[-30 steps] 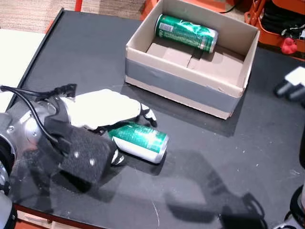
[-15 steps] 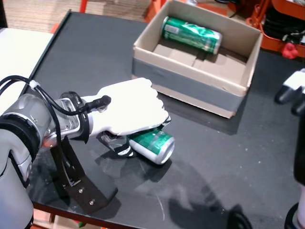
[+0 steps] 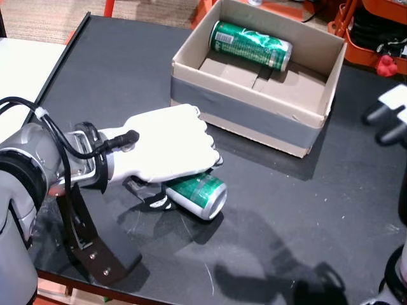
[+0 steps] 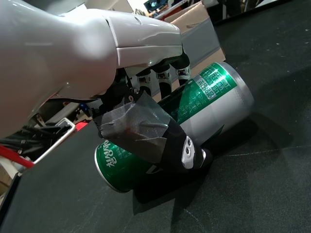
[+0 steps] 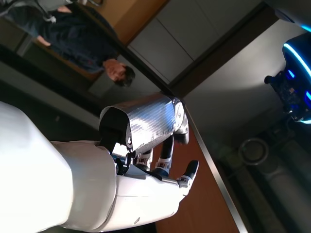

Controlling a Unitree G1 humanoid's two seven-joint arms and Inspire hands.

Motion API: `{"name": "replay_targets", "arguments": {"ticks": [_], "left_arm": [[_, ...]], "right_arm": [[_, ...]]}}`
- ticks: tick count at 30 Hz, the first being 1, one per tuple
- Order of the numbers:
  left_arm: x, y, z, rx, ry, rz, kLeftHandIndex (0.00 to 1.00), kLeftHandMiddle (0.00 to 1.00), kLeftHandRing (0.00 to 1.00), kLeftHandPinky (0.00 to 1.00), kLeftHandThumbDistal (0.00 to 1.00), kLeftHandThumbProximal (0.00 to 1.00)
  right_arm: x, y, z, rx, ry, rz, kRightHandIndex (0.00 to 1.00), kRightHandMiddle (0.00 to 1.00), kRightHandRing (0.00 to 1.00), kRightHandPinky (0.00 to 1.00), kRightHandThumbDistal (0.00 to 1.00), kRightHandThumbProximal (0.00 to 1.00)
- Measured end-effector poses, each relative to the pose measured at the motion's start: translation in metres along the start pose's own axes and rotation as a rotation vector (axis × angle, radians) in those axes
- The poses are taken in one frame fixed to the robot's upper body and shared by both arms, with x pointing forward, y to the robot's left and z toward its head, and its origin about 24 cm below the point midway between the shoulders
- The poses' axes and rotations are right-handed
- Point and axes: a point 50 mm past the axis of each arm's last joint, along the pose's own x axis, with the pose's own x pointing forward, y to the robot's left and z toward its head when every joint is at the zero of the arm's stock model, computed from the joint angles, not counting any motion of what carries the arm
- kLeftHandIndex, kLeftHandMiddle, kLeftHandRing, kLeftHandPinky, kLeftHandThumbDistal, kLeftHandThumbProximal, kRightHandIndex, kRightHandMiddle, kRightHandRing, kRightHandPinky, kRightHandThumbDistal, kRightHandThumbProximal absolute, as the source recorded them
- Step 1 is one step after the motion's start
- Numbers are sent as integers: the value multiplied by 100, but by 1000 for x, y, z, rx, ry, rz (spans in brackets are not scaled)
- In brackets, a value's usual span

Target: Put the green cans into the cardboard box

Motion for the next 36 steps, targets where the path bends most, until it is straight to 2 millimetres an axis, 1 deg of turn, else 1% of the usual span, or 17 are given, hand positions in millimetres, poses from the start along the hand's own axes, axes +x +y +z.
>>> {"name": "replay_targets", "arguments": {"ticks": [1, 4, 5, 6, 8, 10, 13, 14, 16, 17, 18, 20, 21, 25, 28, 31, 36], "left_arm": [[0, 0, 0, 1, -1, 2, 13, 13, 14, 32, 36, 0], [-1, -1, 0, 1, 1, 8, 1, 3, 5, 29, 21, 8], [-1, -1, 0, 1, 2, 9, 0, 1, 3, 28, 19, 8], [-1, -1, 0, 0, 3, 12, 0, 1, 3, 28, 17, 8], [-2, -1, -1, -3, 7, 16, 2, 4, 7, 28, 2, 9], [-3, -1, -1, -15, 19, 24, 0, 3, 6, 26, 0, 9], [-5, -3, -3, -40, 45, 37, 0, 2, 6, 26, 0, 10], [-6, -3, -4, -46, 54, 38, 0, 2, 6, 25, 0, 9], [-8, -4, -5, -60, 72, 42, 0, 2, 6, 24, 0, 4], [-9, -4, -6, -65, 80, 43, 0, 2, 7, 24, 0, 1], [-10, -4, -7, -67, 85, 42, 0, 2, 8, 23, 0, 3], [-12, -5, -8, -68, 92, 42, 0, 1, 8, 17, 0, 4], [-12, -5, -9, -68, 94, 42, 0, 0, 8, 15, 0, 4], [-14, -5, -11, -82, 115, 44, 0, 1, 13, 11, 0, 0], [-17, -4, -15, -111, 144, 43, 0, 4, 19, 12, 0, 0], [-24, -4, -21, -171, 182, 37, 0, 3, 22, 11, 0, 0], [-31, -2, -26, -207, 185, 50, 0, 3, 27, 21, 0, 4]], "right_arm": [[-1, 0, 0, 6, 0, -2, 45, 48, 56, 88, 41, 31], [-2, -1, 0, -13, -5, 1, 44, 48, 55, 87, 29, 33], [-2, -2, 0, -22, -7, 0, 43, 46, 53, 85, 30, 33], [-2, -2, 0, -28, -8, -2, 44, 47, 54, 85, 31, 28], [-2, -2, -1, -17, -3, -2, 44, 46, 53, 83, 33, 25], [-2, -3, -3, 9, 5, -8, 44, 48, 54, 83, 34, 24], [-4, -3, -3, 21, 11, -8, 43, 48, 54, 82, 48, 29], [-4, -3, -2, 19, 9, -2, 43, 48, 54, 83, 44, 29], [-5, -3, -2, 16, 9, 8, 43, 48, 54, 85, 46, 30], [-5, -4, -2, 16, 11, 9, 40, 45, 51, 80, 49, 35], [-6, -5, -1, 9, 15, 3, 42, 45, 52, 74, 45, 41], [-8, -10, 0, -43, 25, -19, 41, 44, 53, 70, 51, 53], [-10, -12, 0, -77, 36, -30, 39, 43, 53, 69, 50, 55], [-15, -13, -4, -164, 75, -39, 39, 42, 53, 69, 47, 47], [-17, -11, -7, -163, 83, -46, 38, 42, 52, 69, 38, 53], [-18, -11, -7, -187, 72, -52, 39, 42, 53, 67, 44, 50], [-13, -11, -13, -169, 55, -51, 41, 44, 54, 67, 53, 55]]}}
